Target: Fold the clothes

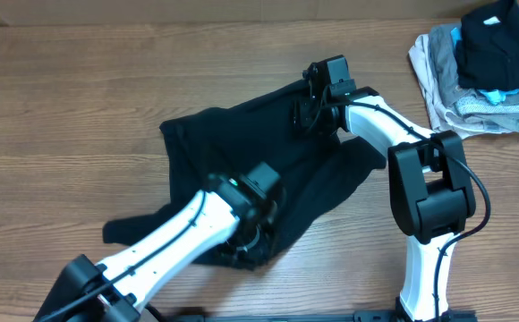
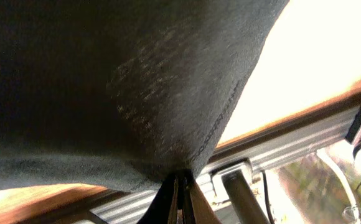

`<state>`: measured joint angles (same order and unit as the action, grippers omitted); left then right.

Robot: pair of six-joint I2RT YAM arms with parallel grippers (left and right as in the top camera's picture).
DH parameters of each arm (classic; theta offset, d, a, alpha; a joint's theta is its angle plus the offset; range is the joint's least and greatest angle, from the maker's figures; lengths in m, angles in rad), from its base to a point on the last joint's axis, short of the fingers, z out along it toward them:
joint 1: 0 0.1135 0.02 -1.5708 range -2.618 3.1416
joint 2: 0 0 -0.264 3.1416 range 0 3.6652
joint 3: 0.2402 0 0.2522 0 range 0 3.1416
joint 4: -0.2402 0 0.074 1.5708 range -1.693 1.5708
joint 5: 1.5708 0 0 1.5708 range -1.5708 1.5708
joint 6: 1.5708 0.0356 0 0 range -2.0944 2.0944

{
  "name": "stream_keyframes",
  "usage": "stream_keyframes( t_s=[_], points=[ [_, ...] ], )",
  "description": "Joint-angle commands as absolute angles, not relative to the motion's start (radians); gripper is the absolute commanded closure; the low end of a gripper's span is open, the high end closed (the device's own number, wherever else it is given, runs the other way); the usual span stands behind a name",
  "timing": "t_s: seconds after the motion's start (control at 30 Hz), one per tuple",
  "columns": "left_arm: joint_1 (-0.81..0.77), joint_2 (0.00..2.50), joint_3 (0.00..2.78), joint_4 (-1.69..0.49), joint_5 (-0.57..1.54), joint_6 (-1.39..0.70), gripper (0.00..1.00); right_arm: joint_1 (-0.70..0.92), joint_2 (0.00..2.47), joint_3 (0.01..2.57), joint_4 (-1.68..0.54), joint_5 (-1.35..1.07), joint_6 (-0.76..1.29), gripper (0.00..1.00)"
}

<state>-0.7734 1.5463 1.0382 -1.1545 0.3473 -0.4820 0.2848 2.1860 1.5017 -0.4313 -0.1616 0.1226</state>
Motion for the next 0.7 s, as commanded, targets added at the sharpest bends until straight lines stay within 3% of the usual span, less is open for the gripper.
stream_keyframes(
  t_s=[0.0, 0.2, 0.5, 0.53, 0.6, 0.67],
  points=[
    [-0.879, 1.535, 1.037, -1.187, 0.393, -0.571, 0.96, 0.255, 2.263, 1.489, -0.439, -0.113, 0.122, 0.36],
    [-0.99, 1.535, 1.037, -1.204, 0.389, -0.651, 0.96, 0.243, 2.275, 1.49, -0.431, -0.117, 0.123, 0.36],
    [-1.01, 1.535, 1.037, -1.196, 0.39, -0.67, 0.96, 0.204, 2.275, 1.495, -0.445, -0.188, 0.126, 0.36],
    [-1.01, 1.535, 1.037, -1.192, 0.38, -0.67, 0.91, 0.202, 2.275, 1.497, -0.451, -0.189, 0.127, 0.35],
    [-1.003, 1.535, 1.037, -1.184, 0.361, -0.67, 0.63, 0.2, 2.275, 1.516, -0.482, -0.188, 0.126, 0.25],
    [-0.987, 1.535, 1.037, -1.171, 0.356, -0.665, 0.44, 0.2, 2.274, 1.551, -0.528, -0.188, 0.125, 0.18]
  ],
)
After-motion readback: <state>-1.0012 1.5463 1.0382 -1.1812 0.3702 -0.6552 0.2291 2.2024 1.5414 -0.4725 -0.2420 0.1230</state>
